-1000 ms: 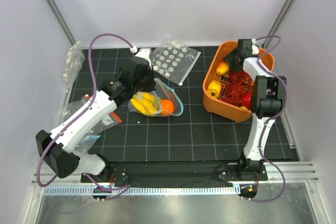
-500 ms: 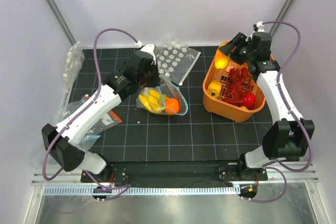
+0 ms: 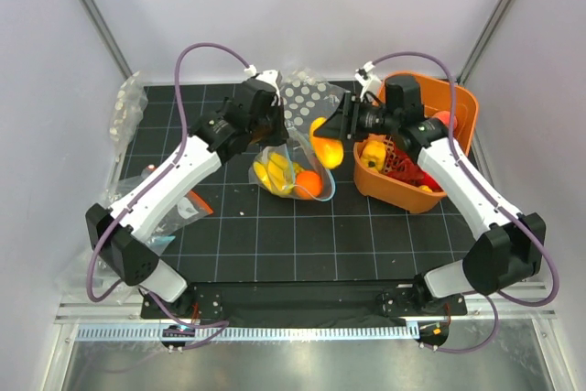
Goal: Place the food in the zip-top bag and seal the zipper
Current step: Place the fake fruit in the zipper food storage bag.
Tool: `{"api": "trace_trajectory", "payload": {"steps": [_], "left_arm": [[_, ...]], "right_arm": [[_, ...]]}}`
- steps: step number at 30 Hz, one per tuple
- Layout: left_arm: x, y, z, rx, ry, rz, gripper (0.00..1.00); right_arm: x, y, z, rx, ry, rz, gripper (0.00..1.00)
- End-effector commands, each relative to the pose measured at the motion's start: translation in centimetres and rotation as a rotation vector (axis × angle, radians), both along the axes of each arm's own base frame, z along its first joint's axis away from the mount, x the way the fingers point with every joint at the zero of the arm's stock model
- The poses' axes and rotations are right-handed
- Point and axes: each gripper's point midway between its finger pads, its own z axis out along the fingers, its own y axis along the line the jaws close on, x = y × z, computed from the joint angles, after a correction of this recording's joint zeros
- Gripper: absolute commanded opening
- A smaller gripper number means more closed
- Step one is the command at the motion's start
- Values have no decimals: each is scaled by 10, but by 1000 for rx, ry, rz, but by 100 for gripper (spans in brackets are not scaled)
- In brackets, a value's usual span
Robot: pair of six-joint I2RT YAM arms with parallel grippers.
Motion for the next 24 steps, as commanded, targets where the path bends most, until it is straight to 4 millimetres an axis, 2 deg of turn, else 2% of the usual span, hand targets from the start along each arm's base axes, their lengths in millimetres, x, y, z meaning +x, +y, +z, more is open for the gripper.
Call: {"api": "trace_trajectory", "payload": {"steps": [1, 5, 9, 15, 16, 18, 19, 24], "left_arm": [[3, -9, 23, -46, -21, -17, 0], [5, -12, 25, -46, -19, -22, 0], [4, -16, 28, -63, -19, -38, 0], [-4, -25, 42, -141, -21, -73, 0], [-5, -25, 43, -146, -19, -72, 0], [-7, -23, 45, -154, -21, -70, 0], [-12, -26, 46, -167, -14, -92, 0], [-21, -22, 45, -175, -1, -103, 0]], "right_arm": [[-40, 20, 18, 47, -33, 142, 8], [-60, 30, 10, 42, -9, 194, 8], [-68, 37, -7, 1, 19, 210, 8], [-29, 38, -34, -86, 50, 94, 7], [-22, 40, -28, -86, 35, 79, 6], [-8, 43, -35, -97, 43, 50, 6], [-1, 44, -32, -100, 35, 34, 6], [20, 49, -34, -108, 31, -7, 7]]}}
